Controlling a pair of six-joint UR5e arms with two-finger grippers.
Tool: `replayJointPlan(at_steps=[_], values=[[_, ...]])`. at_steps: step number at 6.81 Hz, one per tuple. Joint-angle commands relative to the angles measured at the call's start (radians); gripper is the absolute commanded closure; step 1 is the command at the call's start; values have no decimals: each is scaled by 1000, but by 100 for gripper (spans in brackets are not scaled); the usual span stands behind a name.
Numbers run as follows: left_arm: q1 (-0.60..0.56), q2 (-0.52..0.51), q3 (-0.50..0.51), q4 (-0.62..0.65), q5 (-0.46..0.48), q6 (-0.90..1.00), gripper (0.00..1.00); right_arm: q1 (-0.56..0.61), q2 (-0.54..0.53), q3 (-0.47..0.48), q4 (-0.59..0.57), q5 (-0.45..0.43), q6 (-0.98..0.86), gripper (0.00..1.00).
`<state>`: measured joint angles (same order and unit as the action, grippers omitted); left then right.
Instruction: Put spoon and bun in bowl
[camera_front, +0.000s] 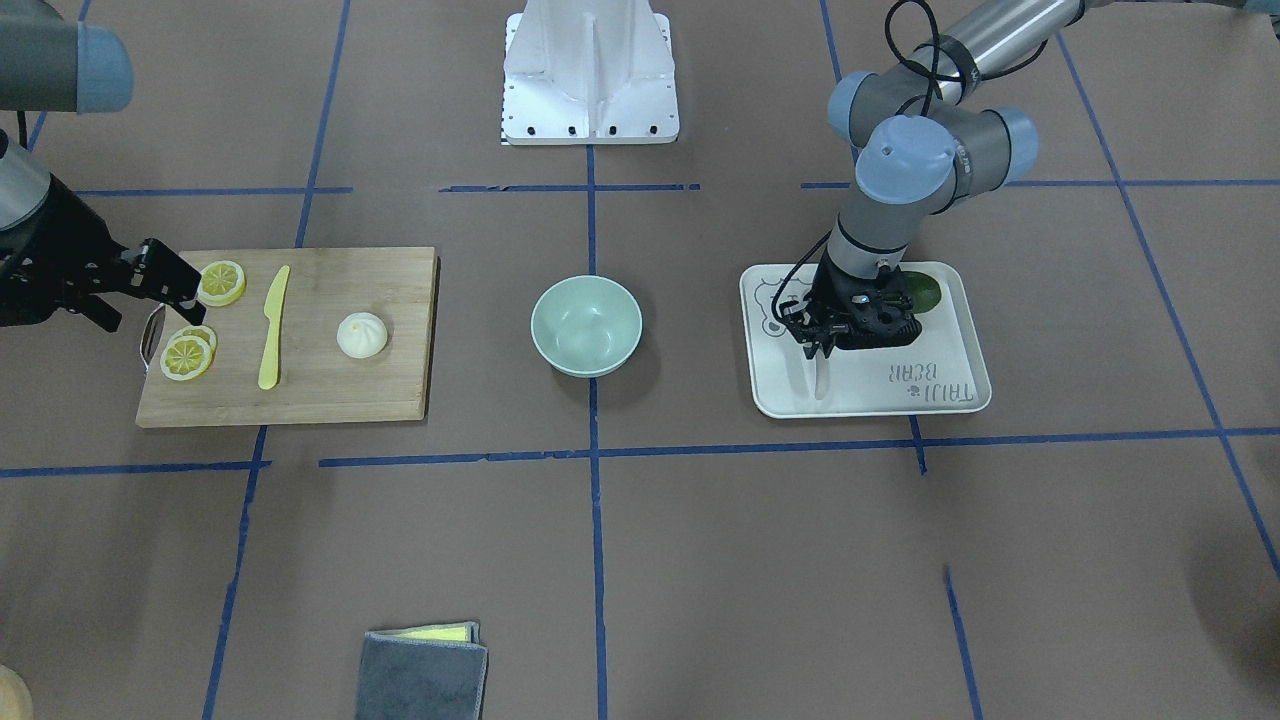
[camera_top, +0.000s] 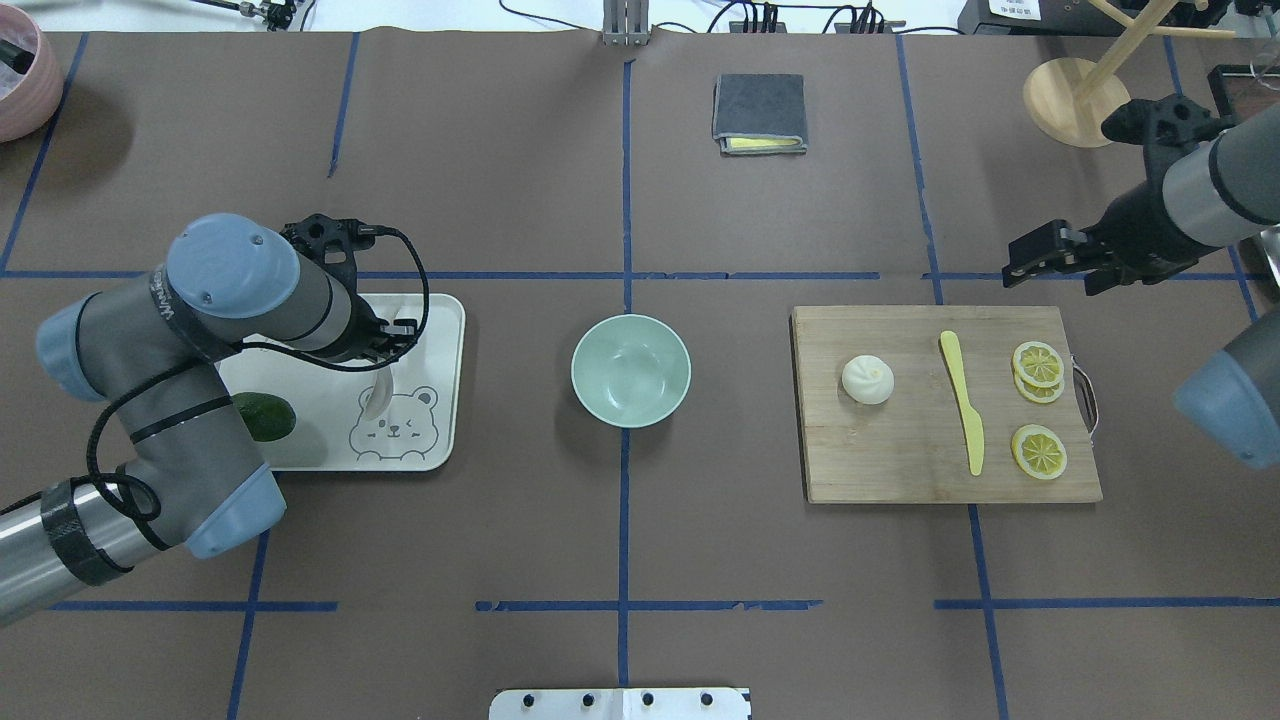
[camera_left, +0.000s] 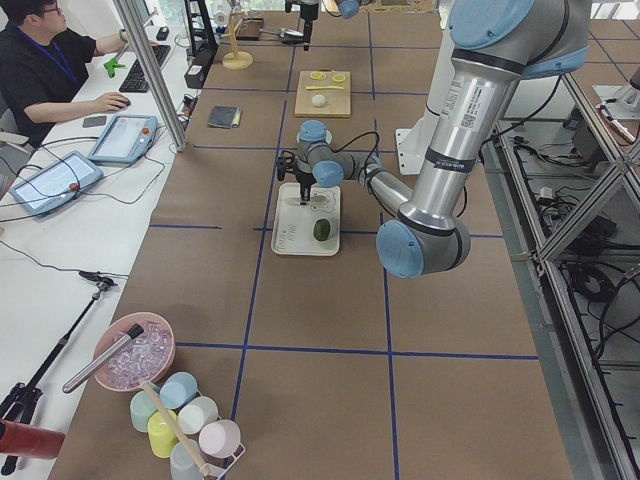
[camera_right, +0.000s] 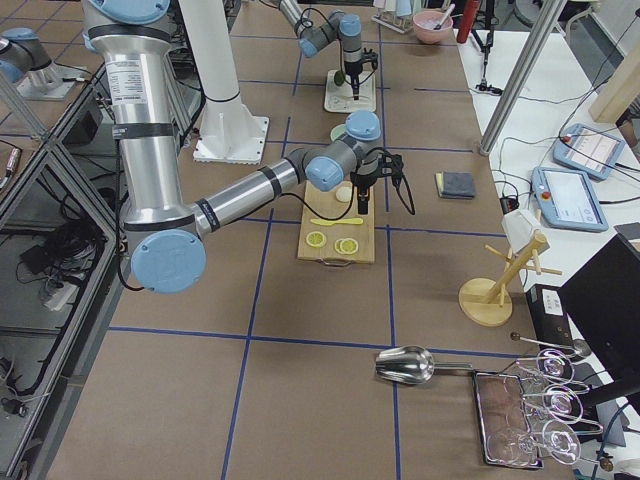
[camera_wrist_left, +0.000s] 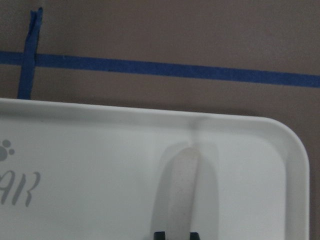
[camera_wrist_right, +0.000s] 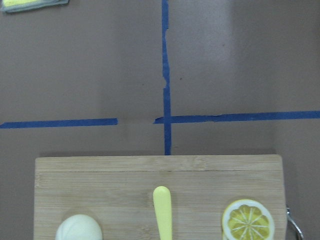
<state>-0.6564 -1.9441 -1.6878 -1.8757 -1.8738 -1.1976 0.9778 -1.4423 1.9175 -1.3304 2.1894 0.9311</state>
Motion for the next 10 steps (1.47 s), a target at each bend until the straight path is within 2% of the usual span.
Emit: replayJointPlan(at_steps=[1,2,4,6,7,8,9,10], values=[[-64,-5,-117,143,-2,24,100,-155,80,2,-3,-132,148,0],[-75,-33,-154,209,-5,23,100,-227,114,-9,-9,-182,193,0],[-62,-125,-107,216,-2,-111,100,-347,140,-57,-6,-310,247,0],[-60,-147,-101,219,-2,-128,100,-378,164,-119,-4,-335,244,1],[-60,-147,-101,219,-2,-128,100,-377,158,-121,-10,-332,244,3],[-60,-147,-101,219,-2,-126,100,-377,157,-121,-10,-330,244,20],[-60,-147,-101,219,-2,-126,100,-372,157,-120,-9,-335,245,45],[-60,-147,-99,219,-2,-126,100,-369,154,-121,-10,-335,239,79]])
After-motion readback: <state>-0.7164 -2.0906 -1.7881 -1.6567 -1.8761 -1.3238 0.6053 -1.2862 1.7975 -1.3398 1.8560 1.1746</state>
